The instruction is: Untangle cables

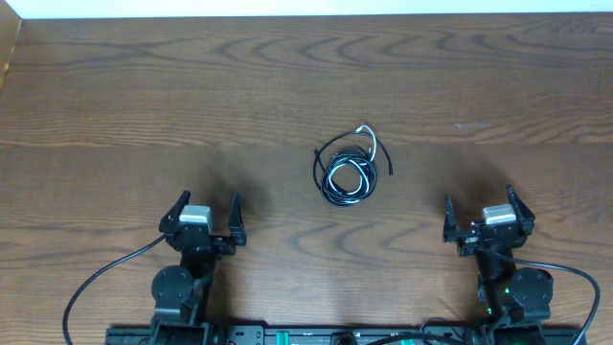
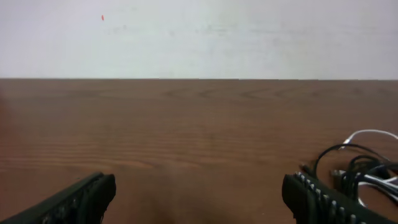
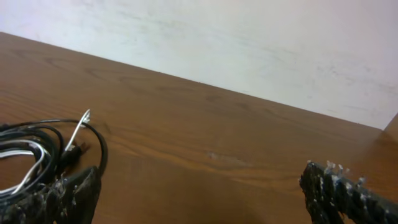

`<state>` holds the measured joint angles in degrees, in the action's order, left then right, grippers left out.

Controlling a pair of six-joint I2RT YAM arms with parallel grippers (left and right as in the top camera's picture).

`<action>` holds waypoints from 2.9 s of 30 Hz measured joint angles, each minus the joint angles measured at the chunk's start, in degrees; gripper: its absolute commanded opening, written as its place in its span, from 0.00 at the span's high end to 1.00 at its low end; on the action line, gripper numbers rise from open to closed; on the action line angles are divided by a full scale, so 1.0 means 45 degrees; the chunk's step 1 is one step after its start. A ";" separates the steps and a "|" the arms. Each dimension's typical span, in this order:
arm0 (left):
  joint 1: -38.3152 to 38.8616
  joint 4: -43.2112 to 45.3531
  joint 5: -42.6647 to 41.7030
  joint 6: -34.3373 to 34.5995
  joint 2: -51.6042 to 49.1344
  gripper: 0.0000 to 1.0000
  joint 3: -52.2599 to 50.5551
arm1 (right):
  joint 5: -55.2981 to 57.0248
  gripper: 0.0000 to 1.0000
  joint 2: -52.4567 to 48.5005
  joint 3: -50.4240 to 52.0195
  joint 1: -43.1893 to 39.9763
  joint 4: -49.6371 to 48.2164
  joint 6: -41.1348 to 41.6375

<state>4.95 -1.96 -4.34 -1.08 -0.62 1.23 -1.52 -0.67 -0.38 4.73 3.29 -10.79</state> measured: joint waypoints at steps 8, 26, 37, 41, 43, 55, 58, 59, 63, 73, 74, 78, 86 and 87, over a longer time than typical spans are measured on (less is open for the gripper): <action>0.0005 -0.4697 -0.0058 0.1273 -0.3279 0.09 0.3677 | 0.0243 0.01 -0.2123 -0.2001 0.0000 0.2395 0.0782; -0.0005 -1.1084 -0.1389 0.1579 -1.1414 0.09 1.1759 | -0.3385 0.01 -1.0336 -0.9136 0.0000 0.5119 0.1909; 0.2662 -0.9374 -0.0923 0.1928 -1.5208 0.09 1.3537 | -0.2992 0.01 -1.4868 -1.1312 0.2963 0.6513 0.2205; 0.3293 -0.8903 -0.1365 0.1953 -1.6514 0.08 1.3546 | -0.3526 0.21 -1.5616 -1.1356 0.3526 0.4886 0.2846; 0.3453 -0.8485 -0.1428 0.1953 -1.7214 0.09 1.3546 | -0.2924 0.25 -1.6344 -1.1356 0.3541 0.4828 0.3764; 0.4629 -0.5668 -0.1603 0.1977 -2.1012 0.35 1.3546 | -0.1987 0.74 -2.0871 -1.1356 0.4192 0.4546 0.7038; 0.4629 -0.5727 -0.1651 0.2001 -2.1362 0.35 1.3546 | -0.1977 0.84 -2.1493 -1.1356 0.4192 0.4129 0.7679; 0.4629 -0.5746 -0.1695 0.2001 -2.1376 0.35 1.3546 | -0.1977 0.99 -2.1522 -1.1351 0.4192 0.3784 0.7771; 0.4629 -0.5984 -0.2064 0.2001 -2.1376 0.28 1.3546 | -0.2249 0.99 -2.1517 -1.1375 0.4192 0.2773 0.8014; 0.4629 -0.6295 -0.3060 0.2050 -2.1376 0.16 1.3542 | -0.2681 0.99 -1.8948 -1.1472 0.4192 0.5372 0.7985; 0.4629 -0.6271 -0.3147 0.2050 -2.1381 0.16 1.3542 | -0.2550 0.99 -1.7957 -1.1565 0.4192 0.5697 0.7985; 0.4629 -0.6028 -0.4600 0.2055 -2.1391 0.17 1.3542 | -0.2331 0.99 -1.6145 -1.1793 0.4192 0.5984 0.7990; 0.4920 -0.4279 -0.9219 0.1744 -2.1396 0.14 1.3532 | -0.3245 0.99 -1.6072 -1.1798 0.4192 0.5187 0.8063; 0.4920 -0.4294 -0.9170 0.1753 -2.1396 0.14 1.3532 | -0.2851 0.95 -1.6077 -1.1846 0.4192 0.5950 0.8097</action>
<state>27.09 -21.28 -45.60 6.81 -96.90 62.13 -14.35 -73.01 -53.69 23.59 30.06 25.65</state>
